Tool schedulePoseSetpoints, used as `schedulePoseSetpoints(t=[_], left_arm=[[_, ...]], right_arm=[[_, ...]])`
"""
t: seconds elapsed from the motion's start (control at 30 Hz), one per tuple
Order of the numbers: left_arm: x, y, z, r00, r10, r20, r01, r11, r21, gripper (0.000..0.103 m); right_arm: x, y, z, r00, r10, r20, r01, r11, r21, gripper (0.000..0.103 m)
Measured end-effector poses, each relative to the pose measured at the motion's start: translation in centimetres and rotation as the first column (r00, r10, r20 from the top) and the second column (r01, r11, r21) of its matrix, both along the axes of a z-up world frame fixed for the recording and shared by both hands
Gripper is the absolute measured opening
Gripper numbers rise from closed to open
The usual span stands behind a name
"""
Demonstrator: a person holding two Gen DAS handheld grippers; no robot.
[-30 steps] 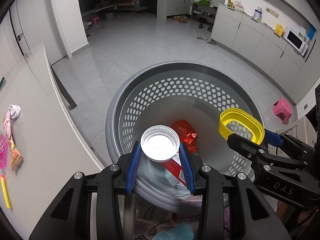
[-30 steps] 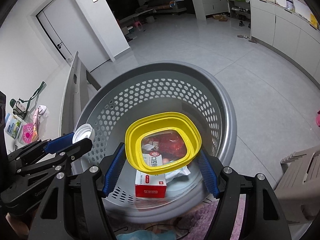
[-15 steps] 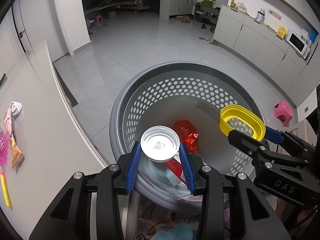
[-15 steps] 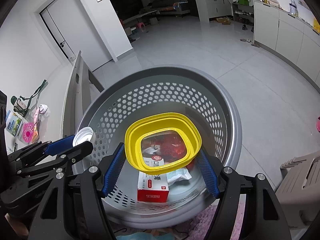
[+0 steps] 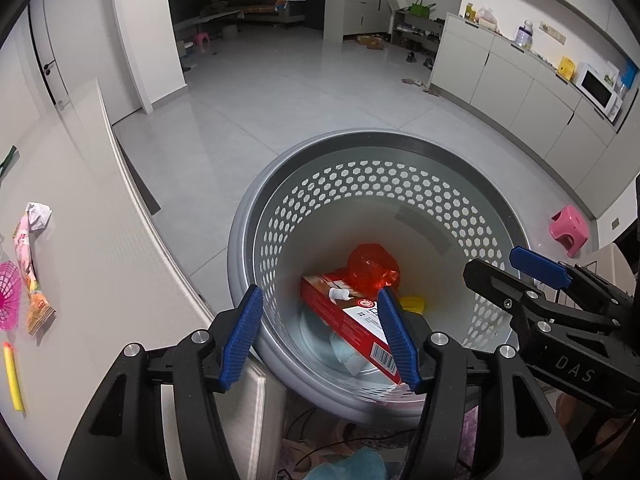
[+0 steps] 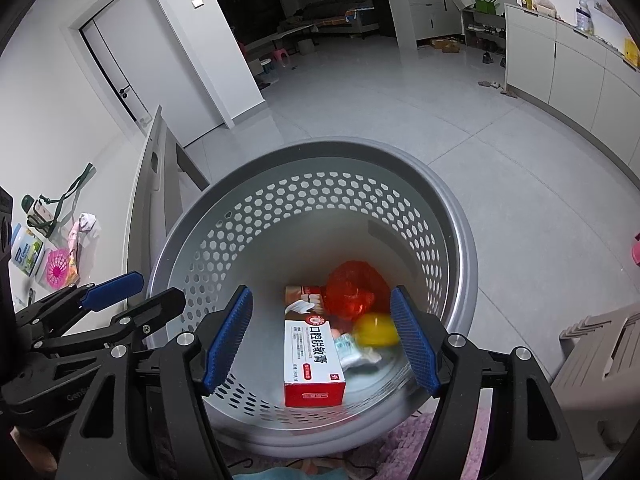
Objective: Collect trash
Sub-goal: 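Carry both lids over the grey basket and open both tools, then return both tools from the basket toward the remaining table items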
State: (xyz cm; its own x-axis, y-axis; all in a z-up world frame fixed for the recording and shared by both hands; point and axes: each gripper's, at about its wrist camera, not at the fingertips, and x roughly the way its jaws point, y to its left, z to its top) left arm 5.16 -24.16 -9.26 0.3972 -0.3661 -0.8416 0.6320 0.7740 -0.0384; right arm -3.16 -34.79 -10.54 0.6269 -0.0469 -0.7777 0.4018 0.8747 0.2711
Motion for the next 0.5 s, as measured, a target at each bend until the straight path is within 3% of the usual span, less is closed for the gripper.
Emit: schedulePoseSetpoints(t=[0.5], left_arm=[[0.07,0.11,0.25,1.0,0.003,0.007,-0.003,1.0,0.001,0.059]], right_arm=[[-0.36,0.05,0.4,1.0,-0.004,0.012,0.004,1.0,0.0,0.069]])
